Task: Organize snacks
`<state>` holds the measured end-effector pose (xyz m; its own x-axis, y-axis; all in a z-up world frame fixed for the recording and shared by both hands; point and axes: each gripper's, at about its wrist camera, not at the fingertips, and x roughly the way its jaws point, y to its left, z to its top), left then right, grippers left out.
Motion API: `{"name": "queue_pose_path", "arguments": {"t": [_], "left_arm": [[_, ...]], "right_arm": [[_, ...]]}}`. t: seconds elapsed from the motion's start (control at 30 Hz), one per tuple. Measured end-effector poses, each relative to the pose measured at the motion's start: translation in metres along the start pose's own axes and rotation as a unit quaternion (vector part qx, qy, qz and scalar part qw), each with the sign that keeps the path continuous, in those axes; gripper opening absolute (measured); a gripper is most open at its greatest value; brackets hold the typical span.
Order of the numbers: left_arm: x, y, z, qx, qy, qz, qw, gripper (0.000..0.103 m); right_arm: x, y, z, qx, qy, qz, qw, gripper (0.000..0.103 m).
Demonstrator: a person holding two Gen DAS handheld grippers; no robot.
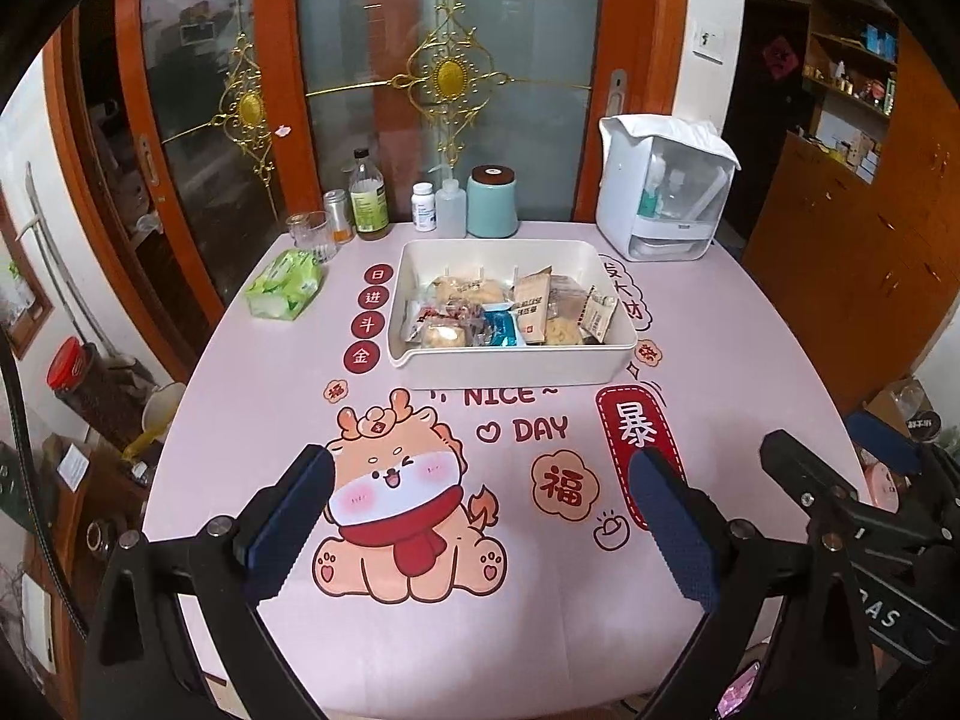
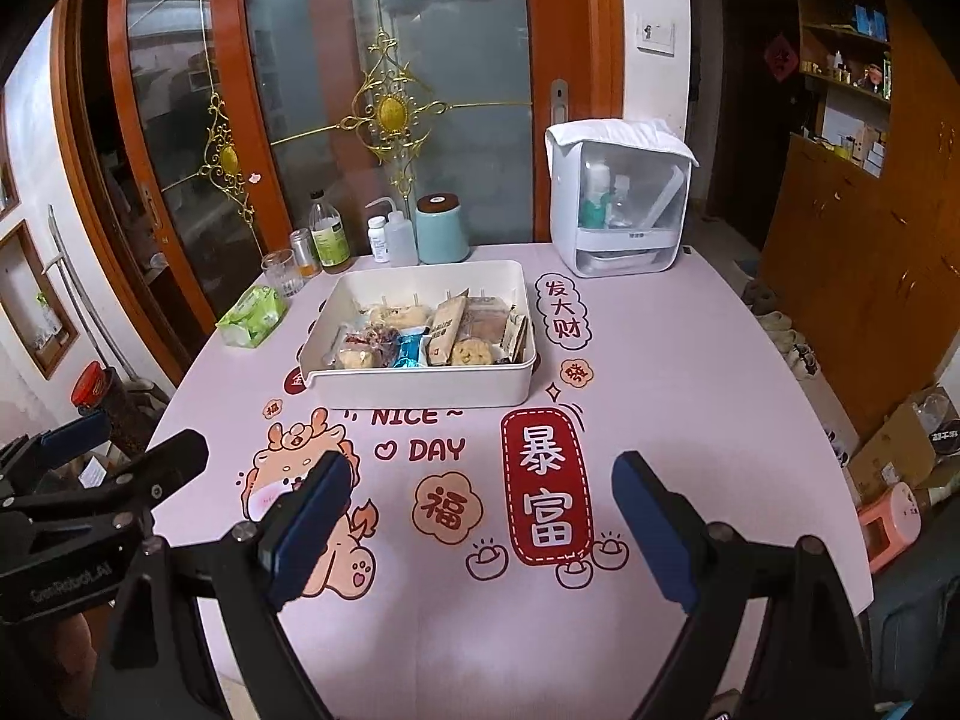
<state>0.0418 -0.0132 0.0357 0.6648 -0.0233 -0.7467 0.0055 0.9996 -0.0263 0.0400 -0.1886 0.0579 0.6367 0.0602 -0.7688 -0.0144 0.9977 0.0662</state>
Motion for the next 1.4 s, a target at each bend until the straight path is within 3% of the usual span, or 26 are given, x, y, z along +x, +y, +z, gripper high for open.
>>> {"name": "queue_pose_path", "arguments": {"t": [1.4], "left_arm": [[0.013, 0.003, -0.009, -0.01, 0.028, 0.021, 0.9993, 0.098]], "right_arm": [[0.018, -0.005, -0.008, 0.005, 0.026, 0.0, 1.0, 0.09]]}}
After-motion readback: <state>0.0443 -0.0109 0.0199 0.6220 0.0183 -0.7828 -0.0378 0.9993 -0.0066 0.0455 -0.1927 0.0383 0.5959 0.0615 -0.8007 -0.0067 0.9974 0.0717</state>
